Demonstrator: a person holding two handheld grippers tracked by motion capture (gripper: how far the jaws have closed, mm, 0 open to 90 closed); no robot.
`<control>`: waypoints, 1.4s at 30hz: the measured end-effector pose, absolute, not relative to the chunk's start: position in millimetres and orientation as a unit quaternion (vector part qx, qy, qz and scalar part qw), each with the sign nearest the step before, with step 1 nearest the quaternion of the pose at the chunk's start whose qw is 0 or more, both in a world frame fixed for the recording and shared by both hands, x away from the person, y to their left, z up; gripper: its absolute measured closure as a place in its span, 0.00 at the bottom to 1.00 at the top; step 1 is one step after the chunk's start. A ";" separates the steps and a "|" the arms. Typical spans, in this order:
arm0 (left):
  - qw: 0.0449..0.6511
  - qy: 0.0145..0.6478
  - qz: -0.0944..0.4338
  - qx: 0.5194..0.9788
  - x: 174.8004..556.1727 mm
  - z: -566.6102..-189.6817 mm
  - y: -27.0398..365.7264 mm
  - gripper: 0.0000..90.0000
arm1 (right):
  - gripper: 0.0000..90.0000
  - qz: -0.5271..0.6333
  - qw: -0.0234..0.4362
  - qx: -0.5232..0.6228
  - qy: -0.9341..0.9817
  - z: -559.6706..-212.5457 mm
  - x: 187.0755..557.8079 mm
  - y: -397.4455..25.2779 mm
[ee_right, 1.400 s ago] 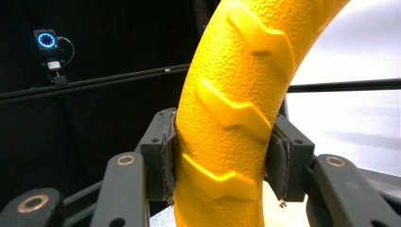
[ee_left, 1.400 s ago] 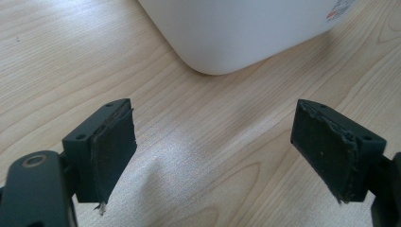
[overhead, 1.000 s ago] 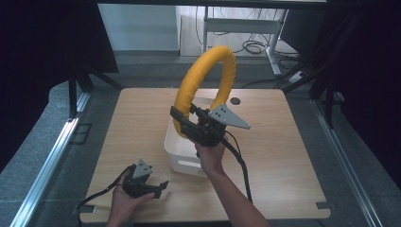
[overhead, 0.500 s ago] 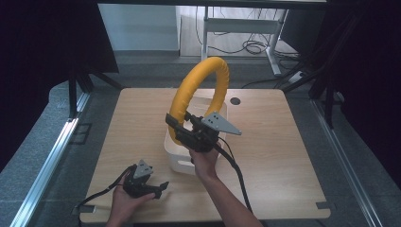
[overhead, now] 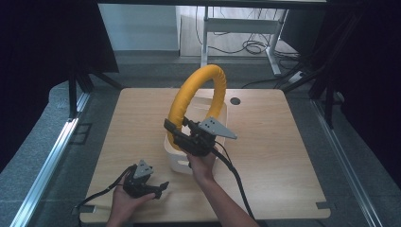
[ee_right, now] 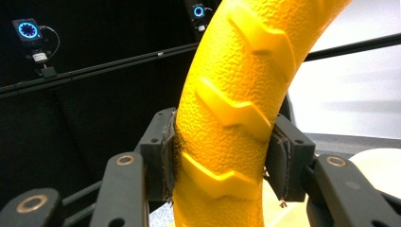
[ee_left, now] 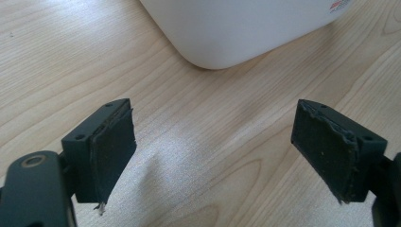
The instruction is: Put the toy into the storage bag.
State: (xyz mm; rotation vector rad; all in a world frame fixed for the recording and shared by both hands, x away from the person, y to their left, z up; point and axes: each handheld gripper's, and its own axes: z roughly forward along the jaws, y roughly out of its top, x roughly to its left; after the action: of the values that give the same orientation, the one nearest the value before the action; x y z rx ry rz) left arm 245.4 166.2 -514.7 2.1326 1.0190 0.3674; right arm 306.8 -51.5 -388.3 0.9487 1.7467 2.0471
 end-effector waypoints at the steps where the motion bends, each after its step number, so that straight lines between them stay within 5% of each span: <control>1: 0.366 0.396 0.143 0.830 245.4 -514.7 166.2 0.16 | 0.56 0.709 0.146 0.329 0.607 -389.2 306.3 -51.3; 42: 0.365 0.397 0.137 0.831 245.5 -516.4 164.5 0.16 | 0.54 0.660 0.112 0.365 0.647 -415.4 303.5 -53.4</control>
State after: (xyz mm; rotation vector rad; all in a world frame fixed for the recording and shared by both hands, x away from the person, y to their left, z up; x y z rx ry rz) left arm 245.5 164.5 -516.4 2.1379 1.0200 0.3526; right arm 303.5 -53.4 -415.4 1.0724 1.9005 1.9368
